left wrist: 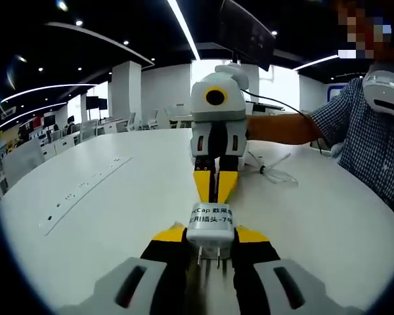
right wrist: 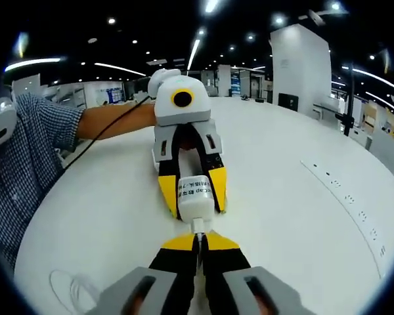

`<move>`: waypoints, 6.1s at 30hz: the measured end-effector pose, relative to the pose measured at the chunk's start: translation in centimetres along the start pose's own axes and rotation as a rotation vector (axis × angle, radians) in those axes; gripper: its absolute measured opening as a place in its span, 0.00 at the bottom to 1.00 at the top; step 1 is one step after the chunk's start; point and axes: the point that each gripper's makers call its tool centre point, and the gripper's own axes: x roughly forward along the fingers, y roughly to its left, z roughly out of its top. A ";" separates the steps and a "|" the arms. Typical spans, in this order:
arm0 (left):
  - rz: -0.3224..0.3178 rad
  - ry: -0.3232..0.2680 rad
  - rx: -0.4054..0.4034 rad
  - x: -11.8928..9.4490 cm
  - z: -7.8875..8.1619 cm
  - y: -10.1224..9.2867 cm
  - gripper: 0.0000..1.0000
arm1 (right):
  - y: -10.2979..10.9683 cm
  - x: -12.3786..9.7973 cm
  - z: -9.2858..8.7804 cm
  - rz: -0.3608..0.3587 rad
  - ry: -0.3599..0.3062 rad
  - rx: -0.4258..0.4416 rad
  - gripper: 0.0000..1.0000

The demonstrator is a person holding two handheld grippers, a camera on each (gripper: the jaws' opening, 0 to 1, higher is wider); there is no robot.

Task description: Plug the desk Type‑C cable into the charger adapter.

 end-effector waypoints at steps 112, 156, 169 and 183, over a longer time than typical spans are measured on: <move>0.121 0.039 -0.021 -1.0 2.7 0.4 0.58 | 1.6 -1.8 -0.3 -0.019 0.051 0.025 0.41; 0.635 -0.076 -0.246 -10.7 0.5 -7.2 0.52 | 9.0 -15.0 -5.3 -0.609 -0.082 0.305 0.48; 0.759 -0.081 -0.253 -13.6 1.4 -12.3 0.51 | 13.7 -18.1 -7.9 -0.739 -0.093 0.323 0.47; 0.877 -0.061 -0.280 -14.2 0.7 -16.6 0.50 | 17.7 -20.0 -10.2 -0.842 -0.132 0.388 0.46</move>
